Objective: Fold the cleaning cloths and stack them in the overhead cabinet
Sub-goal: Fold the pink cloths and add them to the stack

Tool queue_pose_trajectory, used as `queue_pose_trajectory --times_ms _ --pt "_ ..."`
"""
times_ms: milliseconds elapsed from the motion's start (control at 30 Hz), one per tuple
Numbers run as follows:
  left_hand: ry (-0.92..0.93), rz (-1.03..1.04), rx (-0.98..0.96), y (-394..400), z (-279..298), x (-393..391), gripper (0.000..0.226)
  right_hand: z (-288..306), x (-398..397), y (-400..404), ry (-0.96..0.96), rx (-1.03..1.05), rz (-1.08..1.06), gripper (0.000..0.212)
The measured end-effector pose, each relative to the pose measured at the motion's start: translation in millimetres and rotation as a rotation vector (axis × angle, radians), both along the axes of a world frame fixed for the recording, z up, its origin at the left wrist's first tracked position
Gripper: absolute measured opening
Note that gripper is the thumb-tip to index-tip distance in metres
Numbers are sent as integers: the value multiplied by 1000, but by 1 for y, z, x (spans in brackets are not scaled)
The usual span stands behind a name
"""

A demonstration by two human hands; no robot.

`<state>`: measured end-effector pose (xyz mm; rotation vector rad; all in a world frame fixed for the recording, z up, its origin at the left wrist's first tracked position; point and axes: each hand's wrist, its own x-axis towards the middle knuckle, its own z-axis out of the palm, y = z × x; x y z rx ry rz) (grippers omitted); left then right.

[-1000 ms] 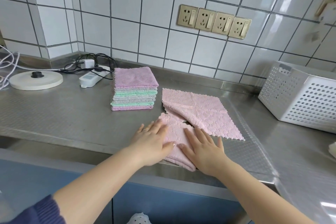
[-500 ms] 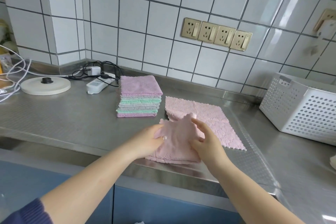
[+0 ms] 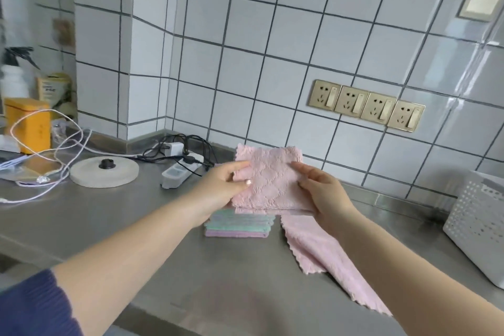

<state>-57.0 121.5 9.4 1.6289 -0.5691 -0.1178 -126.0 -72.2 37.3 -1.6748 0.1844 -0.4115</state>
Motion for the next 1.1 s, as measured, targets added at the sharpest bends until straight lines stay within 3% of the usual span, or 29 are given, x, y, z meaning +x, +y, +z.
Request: queue_pose_trajectory --times_ms 333,533,600,733,867,1100 --pt "-148 208 282 1 7 87 51 2 106 8 144 -406 -79 42" --pt "-88 203 378 3 -20 98 54 -20 111 0 263 -552 64 38" --pt "-79 213 302 7 -25 93 57 -23 108 -6 223 -595 56 34" --pt "-170 249 204 18 -39 75 67 -24 89 -20 -13 -947 24 24" --pt "-315 315 205 20 -51 62 45 -35 73 -26 -148 -1191 97 23" --pt "-463 317 181 17 -52 57 26 -39 70 -21 -187 -1159 -38 11"
